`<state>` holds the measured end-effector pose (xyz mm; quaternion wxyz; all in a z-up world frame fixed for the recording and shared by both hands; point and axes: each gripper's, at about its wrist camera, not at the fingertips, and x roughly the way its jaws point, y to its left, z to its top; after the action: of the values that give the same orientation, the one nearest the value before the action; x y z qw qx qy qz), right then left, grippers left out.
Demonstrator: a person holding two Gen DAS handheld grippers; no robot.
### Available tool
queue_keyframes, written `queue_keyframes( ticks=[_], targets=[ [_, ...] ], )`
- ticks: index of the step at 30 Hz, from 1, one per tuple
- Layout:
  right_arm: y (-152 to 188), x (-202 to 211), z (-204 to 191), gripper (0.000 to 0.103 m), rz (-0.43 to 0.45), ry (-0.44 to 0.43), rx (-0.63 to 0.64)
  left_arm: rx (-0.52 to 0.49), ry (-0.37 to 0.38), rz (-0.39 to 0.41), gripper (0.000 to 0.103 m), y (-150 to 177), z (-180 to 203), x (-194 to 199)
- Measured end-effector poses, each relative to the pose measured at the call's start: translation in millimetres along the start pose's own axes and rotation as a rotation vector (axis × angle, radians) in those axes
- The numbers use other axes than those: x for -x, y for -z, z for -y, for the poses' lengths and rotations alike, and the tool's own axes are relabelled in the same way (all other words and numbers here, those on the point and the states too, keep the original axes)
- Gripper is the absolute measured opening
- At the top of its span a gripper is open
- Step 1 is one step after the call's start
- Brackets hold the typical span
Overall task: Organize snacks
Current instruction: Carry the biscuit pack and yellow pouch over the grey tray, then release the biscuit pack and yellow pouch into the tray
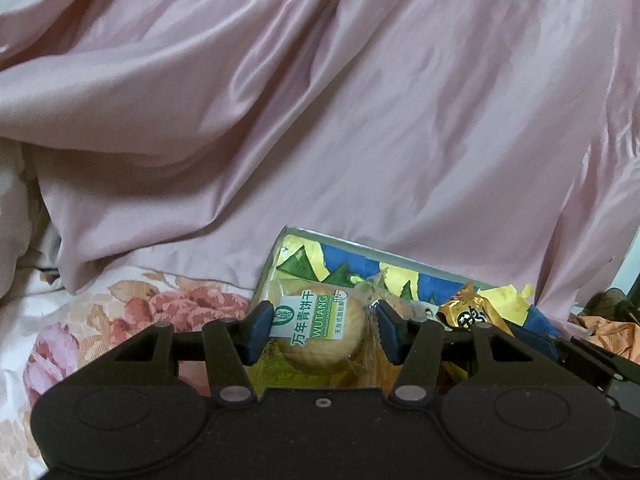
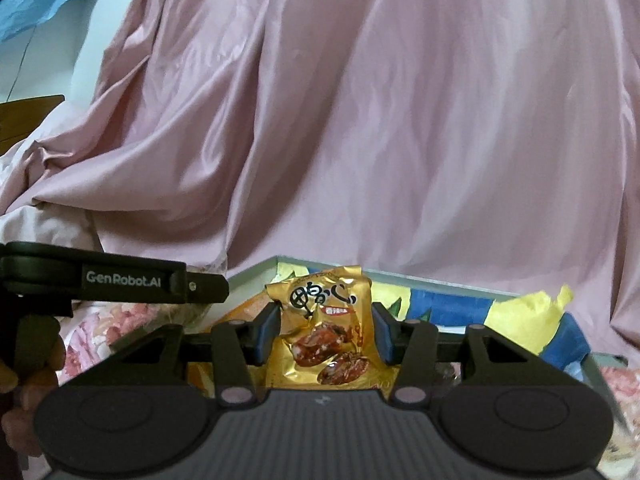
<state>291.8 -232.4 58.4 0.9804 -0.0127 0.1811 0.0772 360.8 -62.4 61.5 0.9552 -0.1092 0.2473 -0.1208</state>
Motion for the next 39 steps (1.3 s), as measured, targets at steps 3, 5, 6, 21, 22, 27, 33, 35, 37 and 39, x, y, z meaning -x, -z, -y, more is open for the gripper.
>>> queue_keyframes(
  ticks=[3, 5, 6, 21, 22, 27, 33, 35, 37, 39],
  targets=[
    [2, -2, 1, 0.053, -0.005, -0.001, -0.006, 0.002, 0.000, -0.003, 0.054, 2, 0, -1],
    [2, -1, 2, 0.053, -0.007, -0.001, -0.008, 0.001, 0.003, -0.005, 0.054, 3, 0, -1],
    [2, -2, 2, 0.053, -0.010, 0.000, -0.011, 0.000, 0.005, -0.006, 0.054, 3, 1, -1],
    [-2, 6, 2, 0.078, -0.015, 0.032, -0.002, 0.038, -0.039, 0.036, 0.101, 0, 2, 15],
    [-2, 10, 3, 0.081, -0.011, 0.039, 0.003, 0.039, -0.043, 0.041, 0.102, -2, 3, 18],
    [-8, 33, 6, 0.089, 0.016, 0.058, -0.003, 0.025, -0.050, 0.054, 0.102, -4, 10, 37],
    [-19, 58, 11, 0.098, 0.046, 0.066, -0.016, 0.017, -0.060, 0.075, 0.102, -7, 17, 58],
    [-21, 64, 11, 0.101, 0.055, 0.066, -0.018, 0.011, -0.063, 0.082, 0.102, -9, 19, 64],
    [-24, 70, 11, 0.102, 0.063, 0.070, -0.016, 0.004, -0.069, 0.085, 0.102, -10, 21, 69],
    [-26, 74, 10, 0.102, 0.070, 0.071, -0.017, 0.001, -0.074, 0.090, 0.102, -11, 23, 73]
  ],
)
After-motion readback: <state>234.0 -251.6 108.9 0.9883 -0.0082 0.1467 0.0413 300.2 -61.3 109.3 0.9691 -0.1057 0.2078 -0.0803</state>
